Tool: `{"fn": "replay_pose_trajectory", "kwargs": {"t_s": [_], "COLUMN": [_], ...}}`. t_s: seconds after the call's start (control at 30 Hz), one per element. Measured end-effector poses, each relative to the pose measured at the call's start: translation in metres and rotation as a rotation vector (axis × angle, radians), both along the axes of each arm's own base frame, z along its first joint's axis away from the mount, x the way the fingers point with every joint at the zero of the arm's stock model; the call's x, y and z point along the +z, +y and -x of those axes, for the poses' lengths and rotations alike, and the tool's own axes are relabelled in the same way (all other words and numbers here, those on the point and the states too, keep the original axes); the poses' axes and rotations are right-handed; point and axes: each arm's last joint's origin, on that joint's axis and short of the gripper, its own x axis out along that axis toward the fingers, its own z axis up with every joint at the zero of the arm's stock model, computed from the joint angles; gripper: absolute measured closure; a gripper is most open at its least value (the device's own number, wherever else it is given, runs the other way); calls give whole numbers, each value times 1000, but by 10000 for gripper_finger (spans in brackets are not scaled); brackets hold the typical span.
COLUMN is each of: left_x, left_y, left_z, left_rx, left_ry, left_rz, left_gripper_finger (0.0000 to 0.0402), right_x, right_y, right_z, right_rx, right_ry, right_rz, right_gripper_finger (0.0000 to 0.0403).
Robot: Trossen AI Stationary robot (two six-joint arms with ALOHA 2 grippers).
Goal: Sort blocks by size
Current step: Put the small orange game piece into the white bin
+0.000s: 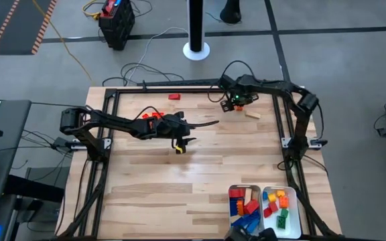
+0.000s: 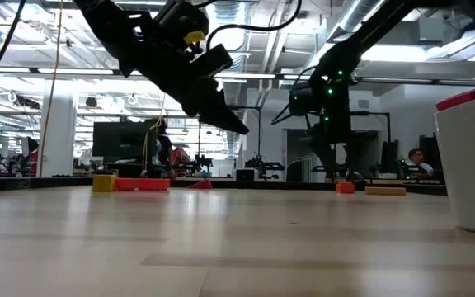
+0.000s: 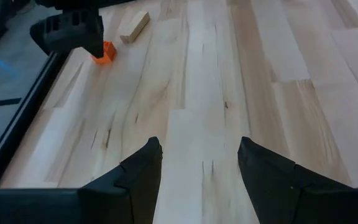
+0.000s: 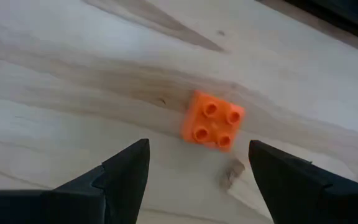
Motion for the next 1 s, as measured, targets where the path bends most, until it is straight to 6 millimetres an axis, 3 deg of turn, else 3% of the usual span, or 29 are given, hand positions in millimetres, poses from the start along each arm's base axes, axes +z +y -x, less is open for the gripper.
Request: {"fn": "replay_pose_trajectory", "kwargs": {"t_s": [0.23,0.37,0.57,1.0], "left_x": [-1,-5,-8,-8], "left_y": [0,-1,-1,-1], "left_z": [1,3,5,5], "left_rx": [-28,-33,-34,-35], "left_ry": [30,72,115,112], "left_rz": [-45,-44,-36,-34], "left_gripper_finger": [200,200,200,200], "right_x": [2,-12,-33,-27], "right_y": [12,27,35,62], "right_z": [-8,-7,-1,20], "right_rx": [-59,-81,-123,-218], "right_ry": [18,72,-12,-96], "right_rz": [60,91,135,386], "right_gripper_finger": [101,101,101,101]}}
